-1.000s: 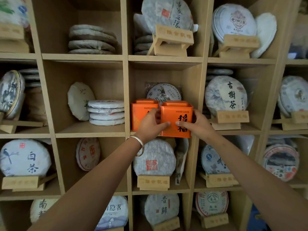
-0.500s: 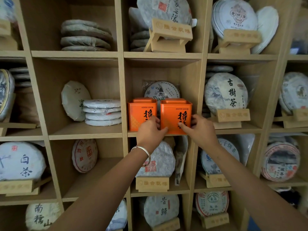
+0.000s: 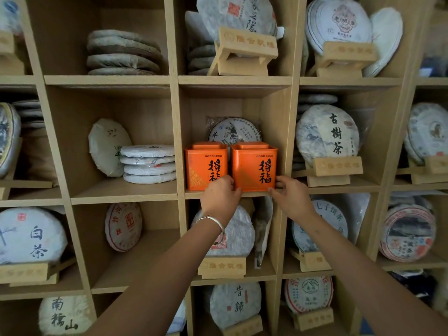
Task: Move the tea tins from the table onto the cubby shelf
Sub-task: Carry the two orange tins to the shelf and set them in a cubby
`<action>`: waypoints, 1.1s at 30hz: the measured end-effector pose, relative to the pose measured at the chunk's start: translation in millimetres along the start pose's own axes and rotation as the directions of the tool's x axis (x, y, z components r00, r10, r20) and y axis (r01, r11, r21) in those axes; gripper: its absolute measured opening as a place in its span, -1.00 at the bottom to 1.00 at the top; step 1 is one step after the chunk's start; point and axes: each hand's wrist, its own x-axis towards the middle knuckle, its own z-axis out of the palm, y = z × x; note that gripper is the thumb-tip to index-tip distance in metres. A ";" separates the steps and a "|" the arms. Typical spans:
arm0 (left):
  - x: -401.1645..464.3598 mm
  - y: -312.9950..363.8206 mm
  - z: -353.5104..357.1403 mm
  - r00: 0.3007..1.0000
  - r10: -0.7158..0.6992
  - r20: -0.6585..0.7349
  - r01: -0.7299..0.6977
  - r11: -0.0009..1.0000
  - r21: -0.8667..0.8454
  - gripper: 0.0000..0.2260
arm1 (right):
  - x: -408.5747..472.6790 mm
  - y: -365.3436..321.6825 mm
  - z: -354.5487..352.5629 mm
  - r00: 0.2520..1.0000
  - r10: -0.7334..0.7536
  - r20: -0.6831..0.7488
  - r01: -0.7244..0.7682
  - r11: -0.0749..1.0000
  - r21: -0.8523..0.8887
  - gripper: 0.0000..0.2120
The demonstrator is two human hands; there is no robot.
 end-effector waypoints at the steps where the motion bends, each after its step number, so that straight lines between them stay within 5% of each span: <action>1: -0.1 0.7 1.2 1.000 -0.002 -0.004 0.002 1.000 0.004 -0.84 | -0.1 -0.3 0.8 1.000 0.007 -0.001 -0.007 1.000 0.021 -0.74; 20: 3.6 4.2 8.0 1.000 0.006 -0.001 -0.006 0.999 0.052 -0.83 | -8.7 2.8 9.5 0.996 -0.045 -0.082 0.051 0.996 0.077 -0.74; 33: -1.1 0.9 9.4 0.999 0.046 0.016 -0.047 0.997 0.061 -0.84 | -4.8 3.4 10.0 0.992 -0.080 -0.100 0.073 0.994 -0.076 -0.89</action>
